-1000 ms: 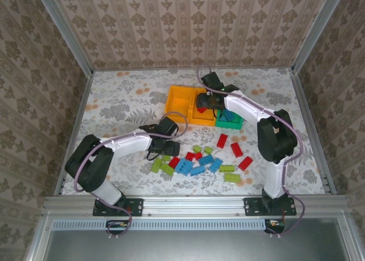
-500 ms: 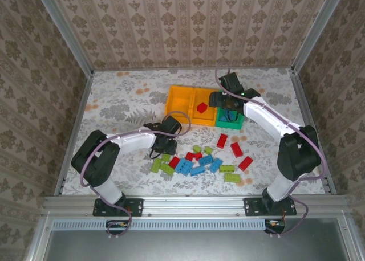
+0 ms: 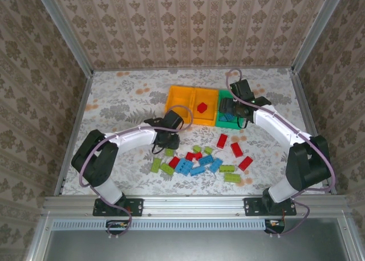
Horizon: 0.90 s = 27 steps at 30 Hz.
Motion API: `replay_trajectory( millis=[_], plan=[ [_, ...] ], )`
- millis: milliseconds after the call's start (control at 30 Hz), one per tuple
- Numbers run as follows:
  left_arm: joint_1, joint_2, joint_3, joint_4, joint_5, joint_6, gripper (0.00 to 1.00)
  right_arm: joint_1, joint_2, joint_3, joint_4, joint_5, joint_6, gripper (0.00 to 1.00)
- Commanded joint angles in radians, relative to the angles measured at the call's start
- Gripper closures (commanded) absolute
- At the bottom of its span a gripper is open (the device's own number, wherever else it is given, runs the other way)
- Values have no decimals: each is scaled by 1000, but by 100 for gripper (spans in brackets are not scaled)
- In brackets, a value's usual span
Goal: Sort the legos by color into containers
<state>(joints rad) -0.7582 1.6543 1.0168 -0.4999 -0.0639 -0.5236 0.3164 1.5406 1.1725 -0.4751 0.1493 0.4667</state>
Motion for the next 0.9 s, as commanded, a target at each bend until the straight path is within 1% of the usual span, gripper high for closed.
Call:
replay_trajectory(
  millis=[0,167,300,367,467,600,733,800,867],
  plan=[
    [29,16,88,-36,2,57,66,-9,-41,-43,7,29,-19,23],
    [86,79,260,-76,-5,140,65,-13,-81,-107,9,32,-31,23],
    [133,147,403,-79,11,192,65,-13,-140,-178,-18,35,-28,23],
    [155,202,481,-88,32,216,65,-13,-173,-207,-45,-6,-8,23],
    [179,272,582,-94,21,251,65,-6,-194,-238,-81,-85,42,25],
    [213,353,658,-61,28,263,65,11,-235,-299,-70,-116,73,26],
    [236,415,703,-18,47,251,64,61,-262,-343,-90,-143,55,27],
    [238,440,719,-1,56,245,63,113,-265,-353,-89,-151,43,27],
    [239,460,735,12,71,235,61,183,-275,-371,-37,-148,12,27]
  ],
)
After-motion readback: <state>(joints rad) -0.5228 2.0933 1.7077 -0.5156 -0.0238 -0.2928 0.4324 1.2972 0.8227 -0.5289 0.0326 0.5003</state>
